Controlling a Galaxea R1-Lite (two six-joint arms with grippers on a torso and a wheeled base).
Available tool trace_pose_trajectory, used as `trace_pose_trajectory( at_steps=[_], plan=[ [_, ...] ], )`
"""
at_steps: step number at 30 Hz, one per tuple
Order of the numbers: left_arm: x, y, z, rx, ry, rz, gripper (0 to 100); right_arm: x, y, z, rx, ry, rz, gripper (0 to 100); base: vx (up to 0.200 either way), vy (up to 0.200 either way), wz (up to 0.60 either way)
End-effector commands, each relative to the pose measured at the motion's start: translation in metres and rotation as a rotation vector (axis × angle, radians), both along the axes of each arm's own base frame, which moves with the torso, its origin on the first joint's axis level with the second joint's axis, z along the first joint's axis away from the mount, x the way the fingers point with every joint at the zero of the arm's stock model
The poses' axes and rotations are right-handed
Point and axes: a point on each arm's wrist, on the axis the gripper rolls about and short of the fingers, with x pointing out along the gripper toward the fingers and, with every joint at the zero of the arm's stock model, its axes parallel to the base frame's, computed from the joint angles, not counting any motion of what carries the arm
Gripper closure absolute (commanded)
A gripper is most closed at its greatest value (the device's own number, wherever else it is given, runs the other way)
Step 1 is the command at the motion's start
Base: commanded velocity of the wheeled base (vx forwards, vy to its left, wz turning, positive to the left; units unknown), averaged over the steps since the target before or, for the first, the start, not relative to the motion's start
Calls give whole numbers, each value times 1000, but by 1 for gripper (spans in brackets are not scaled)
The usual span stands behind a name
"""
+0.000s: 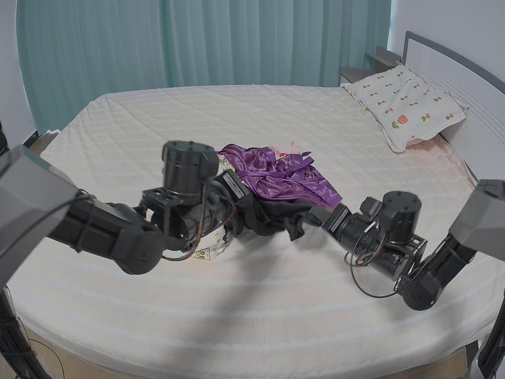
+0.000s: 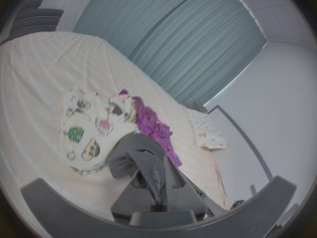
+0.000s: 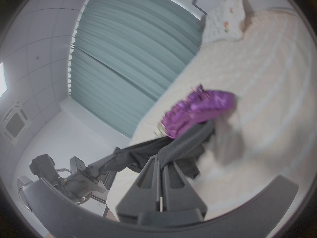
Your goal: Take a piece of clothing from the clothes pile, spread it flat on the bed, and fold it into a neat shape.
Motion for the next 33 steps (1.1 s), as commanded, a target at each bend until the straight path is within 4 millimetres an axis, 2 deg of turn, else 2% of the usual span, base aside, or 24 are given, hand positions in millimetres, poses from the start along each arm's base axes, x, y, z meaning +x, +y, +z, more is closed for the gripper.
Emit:
trace_pose_trajectory(
  at_steps=[1, 3, 5, 8, 10, 11, 13, 14, 15, 16, 19, 23, 26, 27, 30, 32, 33],
  plan=[
    [-42, 36, 93, -54, -246, -8, 100, -14, -15, 107, 81, -340, -13, 100, 0, 0, 0],
    [-47, 42, 109, -67, -291, 0, 100, -15, -19, 128, 81, -396, -26, 100, 0, 0, 0],
    [-56, 52, 133, -101, -359, 12, 100, -17, -23, 159, 112, -472, -42, 100, 0, 0, 0],
    [-67, 65, 158, -132, -439, 40, 100, -25, -34, 202, 178, -595, -78, 100, 0, 0, 0],
    [-68, 66, 160, -134, -443, 41, 100, -25, -34, 204, 182, -599, -79, 100, 0, 0, 0],
    [-81, 76, 178, -162, -519, 54, 100, -40, -44, 233, 230, -686, -89, 100, 0, 0, 0],
    [-83, 79, 181, -172, -541, 61, 100, -46, -47, 240, 243, -707, -90, 100, 0, 0, 0],
    [-86, 81, 185, -184, -569, 66, 100, -56, -53, 250, 259, -738, -86, 100, 0, 0, 0],
    [-87, 81, 186, -183, -578, 73, 100, -61, -54, 251, 262, -742, -78, 100, 0, 0, 0],
    [-87, 81, 186, -183, -578, 73, 100, -61, -54, 251, 262, -742, -78, 100, 0, 0, 0],
    [-82, 79, 170, -152, -527, 93, 100, -58, -46, 224, 207, -647, -30, 100, 0, 0, 0],
    [-80, 66, 128, -90, -402, 56, 100, -47, -37, 174, 135, -491, 13, 100, 0, 0, 0],
    [-78, 53, 98, -86, -300, 22, 100, -47, -25, 143, 133, -365, 68, 100, 0, 0, 0],
    [-78, 53, 98, -86, -300, 22, 100, -47, -25, 143, 133, -365, 68, 100, 0, 0, 0],
    [-72, 44, 75, -108, -213, 20, 100, -48, -9, 122, 155, -265, 126, 100, 0, 0, 0],
    [-70, 43, 70, -110, -197, 22, 100, -48, -6, 118, 151, -253, 132, 100, 0, 0, 0],
    [-70, 39, 58, -101, -157, 15, 100, -49, -1, 113, 145, -235, 148, 100, 0, 0, 0]
  ],
)
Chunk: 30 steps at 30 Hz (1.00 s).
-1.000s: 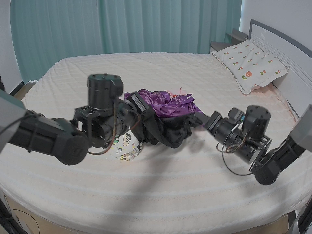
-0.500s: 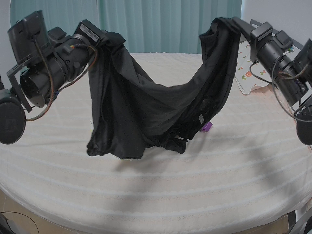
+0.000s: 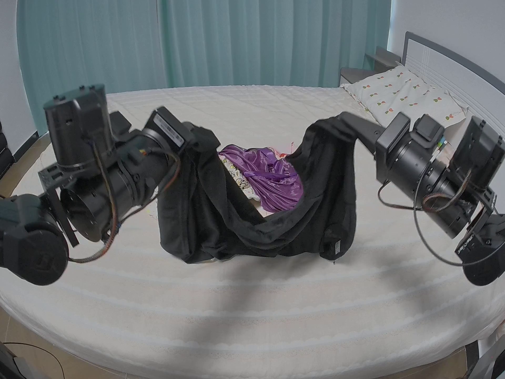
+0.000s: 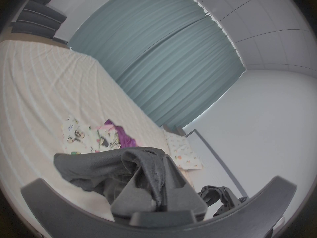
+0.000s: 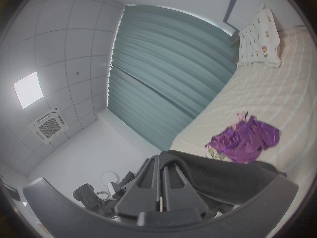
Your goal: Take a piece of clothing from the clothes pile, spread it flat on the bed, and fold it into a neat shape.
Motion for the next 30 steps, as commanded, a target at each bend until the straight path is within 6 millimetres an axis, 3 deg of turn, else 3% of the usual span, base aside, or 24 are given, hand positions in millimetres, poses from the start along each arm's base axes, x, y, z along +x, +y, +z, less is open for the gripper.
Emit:
trace_pose_trajectory(
  at_steps=[1, 2, 7, 10, 11, 14, 21, 30],
  plan=[
    [6, -13, -36, 46, 107, -21, 100, 3, 19, -31, -49, 94, 51, 100, 0, 0, 0],
    [4, -17, -49, 63, 146, -35, 100, 2, 19, -33, -52, 101, 55, 100, 0, 0, 0],
    [-9, -27, -65, 75, 202, -82, 100, -6, 14, -37, -64, 119, 55, 100, 0, 0, 0],
    [-15, -32, -69, 78, 218, -105, 100, -13, 12, -47, -88, 153, 60, 100, 0, 0, 0],
    [-22, -37, -75, 95, 235, -133, 100, -24, 10, -59, -119, 191, 78, 100, 0, 0, 0],
    [-28, -37, -88, 123, 268, -149, 100, -34, 9, -71, -149, 232, 93, 100, -200, 0, 0],
    [-28, -38, -92, 110, 288, -145, 100, -42, 2, -80, -154, 242, 65, 100, -200, 0, 0],
    [-36, -30, -106, 53, 272, -158, 100, -51, -8, -79, -117, 192, 36, 100, -200, 0, 0]
  ],
)
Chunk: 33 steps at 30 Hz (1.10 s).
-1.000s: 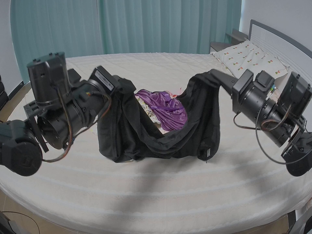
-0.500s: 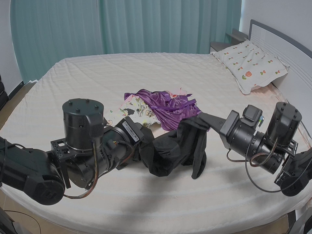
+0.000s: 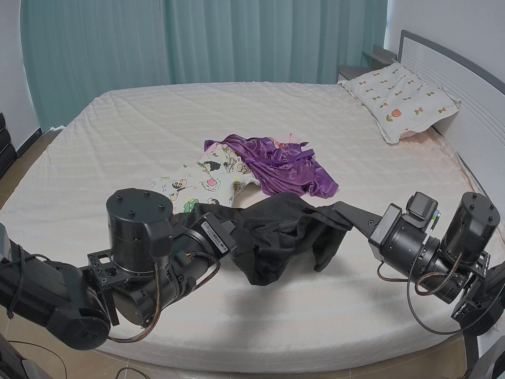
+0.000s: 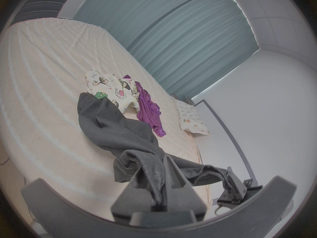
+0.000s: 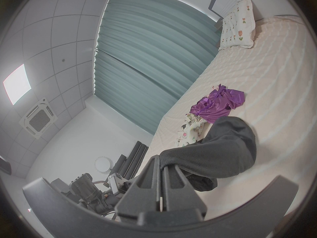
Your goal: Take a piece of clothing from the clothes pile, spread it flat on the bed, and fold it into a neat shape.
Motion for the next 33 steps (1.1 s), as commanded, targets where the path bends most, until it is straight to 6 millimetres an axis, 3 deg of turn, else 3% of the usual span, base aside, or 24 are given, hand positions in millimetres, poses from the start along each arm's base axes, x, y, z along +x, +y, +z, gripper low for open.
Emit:
trace_pose_trajectory(
  at_steps=[1, 8, 23, 33],
  plan=[
    [-5, 4, -10, -11, -6, -2, 100, -6, -5, -4, -4, 3, -6, 100, -200, 0, 0],
    [-7, 7, -2, -33, -44, 1, 100, -10, -8, 0, 7, -8, -6, 100, -200, 0, 0],
    [-3, 3, -3, -44, -40, -1, 100, -14, -1, -7, -9, 17, 25, 100, 0, 0, 0],
    [-4, 3, 1, -55, -53, -2, 100, -15, -4, 2, 12, -16, 14, 100, 0, -200, 0]
  ],
)
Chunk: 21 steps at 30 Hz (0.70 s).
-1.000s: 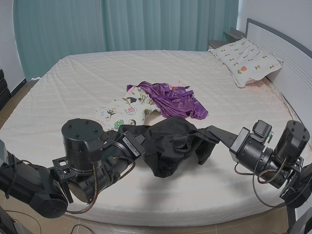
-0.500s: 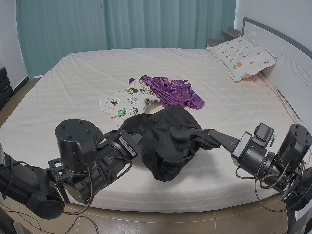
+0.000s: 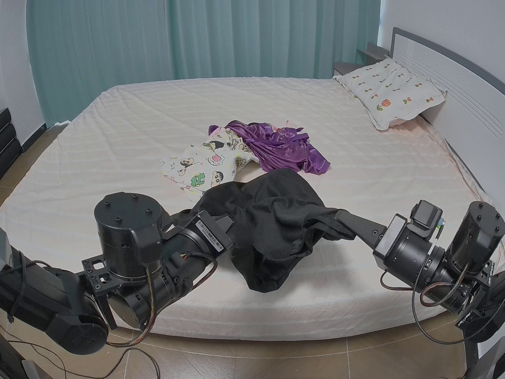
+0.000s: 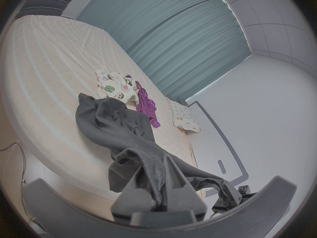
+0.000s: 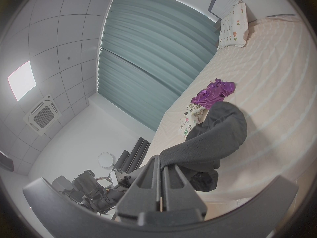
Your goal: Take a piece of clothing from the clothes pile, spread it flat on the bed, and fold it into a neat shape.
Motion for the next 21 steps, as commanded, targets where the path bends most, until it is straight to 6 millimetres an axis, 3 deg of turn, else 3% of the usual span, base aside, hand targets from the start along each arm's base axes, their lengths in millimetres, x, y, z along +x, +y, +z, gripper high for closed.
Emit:
trace_pose_trajectory(
  at_steps=[1, 13, 21],
  plan=[
    [0, 0, 2, -6, -9, 1, 100, -2, -3, 7, 17, -24, -9, 100, 0, -200, 0],
    [-4, 4, 14, -49, -61, 5, 100, -8, -19, 26, 52, -100, -49, 100, 0, -200, 0],
    [-4, 5, 14, -48, -65, 6, 100, -8, -23, 27, 45, -112, -64, 100, 0, -200, 0]
  ],
)
